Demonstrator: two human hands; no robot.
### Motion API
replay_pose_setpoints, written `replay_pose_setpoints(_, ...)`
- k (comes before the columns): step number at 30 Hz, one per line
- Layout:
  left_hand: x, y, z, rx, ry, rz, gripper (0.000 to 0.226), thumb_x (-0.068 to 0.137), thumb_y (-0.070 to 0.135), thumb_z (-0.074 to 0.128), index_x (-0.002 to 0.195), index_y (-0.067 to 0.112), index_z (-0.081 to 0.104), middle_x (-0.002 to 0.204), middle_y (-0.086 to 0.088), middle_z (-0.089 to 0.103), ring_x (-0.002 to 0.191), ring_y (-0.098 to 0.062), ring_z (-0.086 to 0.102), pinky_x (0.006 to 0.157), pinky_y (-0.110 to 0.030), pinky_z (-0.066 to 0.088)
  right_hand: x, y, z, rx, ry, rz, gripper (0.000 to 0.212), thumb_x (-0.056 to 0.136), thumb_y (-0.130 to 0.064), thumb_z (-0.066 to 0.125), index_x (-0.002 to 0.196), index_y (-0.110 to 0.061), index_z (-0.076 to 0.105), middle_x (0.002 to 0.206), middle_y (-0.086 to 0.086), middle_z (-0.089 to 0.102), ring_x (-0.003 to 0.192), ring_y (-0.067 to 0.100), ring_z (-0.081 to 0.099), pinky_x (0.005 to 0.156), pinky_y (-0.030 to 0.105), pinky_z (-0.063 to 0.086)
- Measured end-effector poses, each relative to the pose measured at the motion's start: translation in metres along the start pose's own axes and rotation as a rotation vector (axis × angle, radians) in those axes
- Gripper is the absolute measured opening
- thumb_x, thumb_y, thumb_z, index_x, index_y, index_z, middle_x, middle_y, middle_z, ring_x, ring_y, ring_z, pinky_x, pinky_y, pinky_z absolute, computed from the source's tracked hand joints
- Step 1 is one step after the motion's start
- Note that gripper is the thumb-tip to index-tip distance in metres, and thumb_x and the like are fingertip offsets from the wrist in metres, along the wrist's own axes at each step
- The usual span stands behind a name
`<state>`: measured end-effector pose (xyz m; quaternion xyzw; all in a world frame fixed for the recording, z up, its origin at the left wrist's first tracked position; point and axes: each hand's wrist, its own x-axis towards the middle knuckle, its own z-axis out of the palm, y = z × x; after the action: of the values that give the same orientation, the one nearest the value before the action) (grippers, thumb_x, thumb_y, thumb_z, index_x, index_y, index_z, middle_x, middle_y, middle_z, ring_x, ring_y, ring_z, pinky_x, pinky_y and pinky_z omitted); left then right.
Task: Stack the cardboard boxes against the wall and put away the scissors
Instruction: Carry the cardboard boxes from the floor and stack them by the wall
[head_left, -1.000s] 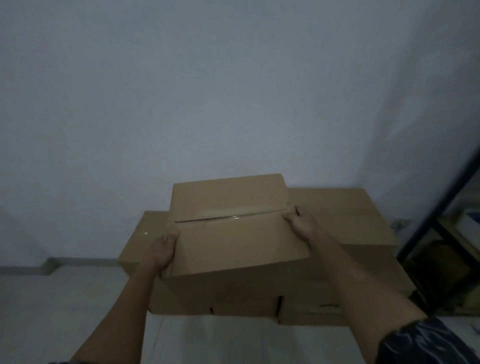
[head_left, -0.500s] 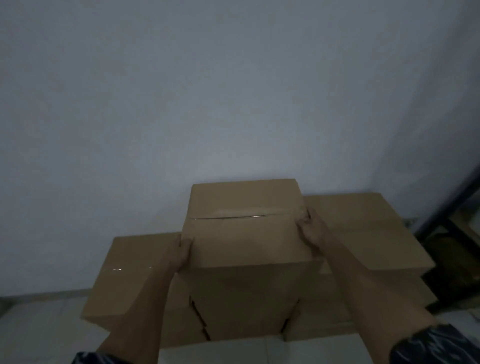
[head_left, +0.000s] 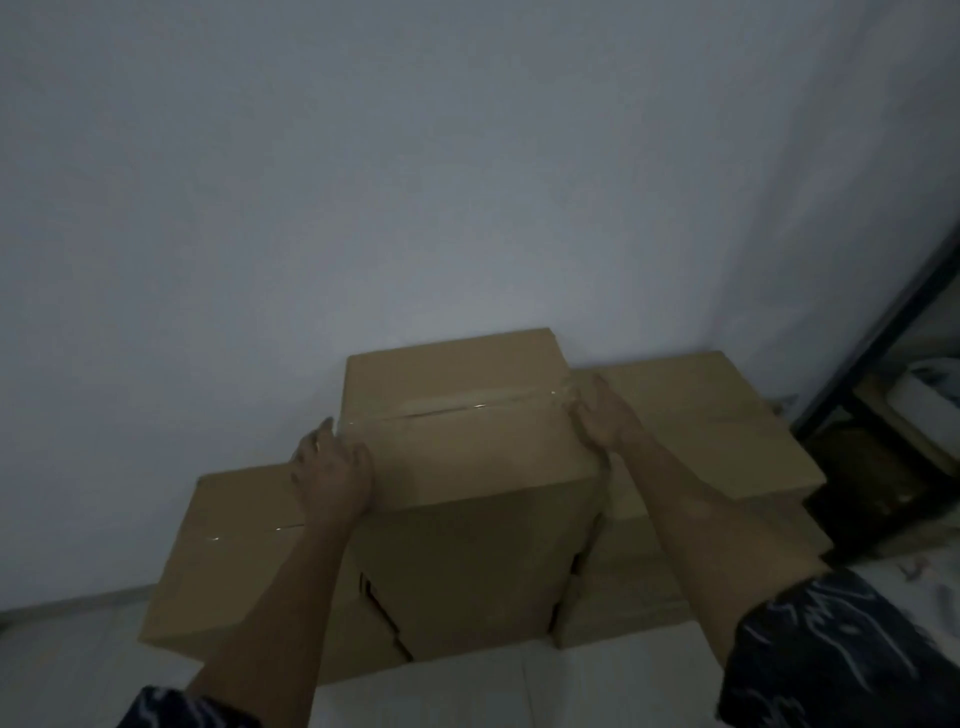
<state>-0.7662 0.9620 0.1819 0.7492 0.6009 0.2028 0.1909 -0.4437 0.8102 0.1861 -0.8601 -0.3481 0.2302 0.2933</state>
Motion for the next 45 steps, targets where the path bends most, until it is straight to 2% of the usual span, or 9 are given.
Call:
replay_pose_setpoints(3,-0.03,0.042,-0.002,0.015,0.025,0.283,0.047,0.084,0.024,0.055,0.129,0.01,0.055,0.123,-0.017,0.058,0.113,-0.041,0.052,0.098,-0.049,0.039,-0.027,0.024,-0.024,-0.037,0.015,0.071,0.07,0.101,-0.037,0.048,0.157,-0.01,0.016,0.159,0.016,0.03,0.144,0.033,0.034,0.114,0.035,0.031)
replay_pose_setpoints(6,-0.073,0.09,0.005,0.014,-0.381,0.491,0.054,0.081,0.036,0.044,0.129,0.016,0.056,0.12,-0.01,0.064,0.112,-0.032,0.059,0.097,-0.04,0.045,-0.071,0.064,-0.052,-0.094,0.026,0.115,0.074,0.099,-0.046,0.048,0.158,-0.018,0.015,0.159,0.013,0.031,0.144,0.033,0.034,0.116,0.044,0.031)
replay_pose_setpoints(8,-0.103,0.12,0.018,0.085,-0.576,0.541,0.049,0.091,0.035,0.05,0.137,0.017,0.049,0.128,-0.011,0.061,0.119,-0.03,0.056,0.1,-0.036,0.043,-0.105,0.089,-0.071,-0.172,0.046,0.158,0.073,0.098,-0.052,0.046,0.158,-0.024,0.015,0.158,0.013,0.032,0.142,0.036,0.034,0.114,0.049,0.031)
replay_pose_setpoints(14,-0.198,0.193,0.05,0.163,-0.607,0.707,0.055,0.095,0.037,0.052,0.145,0.017,0.038,0.141,-0.015,0.05,0.129,-0.031,0.048,0.107,-0.039,0.038,-0.206,0.156,-0.126,-0.272,0.059,0.217,0.075,0.098,-0.061,0.038,0.158,-0.028,0.009,0.163,0.01,0.02,0.148,0.034,0.02,0.119,0.049,0.02)
replay_pose_setpoints(21,-0.31,0.244,0.068,0.121,-0.712,0.84,0.053,0.097,0.034,0.051,0.145,0.014,0.038,0.142,-0.012,0.049,0.129,-0.027,0.047,0.105,-0.031,0.036,-0.328,0.24,-0.171,-0.267,0.143,0.339,0.071,0.098,-0.061,0.036,0.157,-0.027,0.017,0.16,0.009,0.027,0.146,0.033,0.025,0.116,0.05,0.025)
replay_pose_setpoints(25,-0.39,0.258,0.087,0.173,-0.75,0.911,0.054,0.096,0.04,0.05,0.144,0.016,0.041,0.14,-0.011,0.051,0.126,-0.029,0.049,0.105,-0.037,0.039,-0.408,0.31,-0.182,-0.238,0.174,0.449,0.076,0.097,-0.064,0.035,0.158,-0.027,0.01,0.164,0.01,0.019,0.149,0.032,0.019,0.118,0.049,0.021)
replay_pose_setpoints(35,-0.645,0.25,0.158,0.177,-1.099,0.895,0.055,0.095,0.043,0.051,0.143,0.018,0.04,0.137,-0.011,0.052,0.124,-0.027,0.051,0.105,-0.033,0.038,-0.649,0.469,-0.173,-0.077,0.231,0.759,0.073,0.096,-0.058,0.044,0.156,-0.025,0.02,0.158,0.015,0.03,0.145,0.034,0.029,0.116,0.05,0.027)
replay_pose_setpoints(41,-0.745,0.291,0.2,0.179,-1.174,0.956,0.055,0.094,0.045,0.054,0.142,0.023,0.042,0.134,-0.011,0.057,0.124,-0.027,0.052,0.102,-0.033,0.041,-0.722,0.556,-0.193,-0.048,0.231,0.871,0.075,0.097,-0.063,0.04,0.157,-0.024,0.017,0.16,0.012,0.027,0.147,0.032,0.024,0.117,0.051,0.025)
replay_pose_setpoints(45,-0.798,0.336,0.239,0.171,-1.194,0.942,0.056,0.091,0.049,0.053,0.139,0.021,0.046,0.131,-0.01,0.058,0.126,-0.03,0.05,0.103,-0.041,0.043,-0.737,0.62,-0.235,-0.021,0.24,0.894,0.075,0.097,-0.063,0.039,0.157,-0.021,0.019,0.161,0.013,0.025,0.147,0.033,0.025,0.117,0.05,0.026)
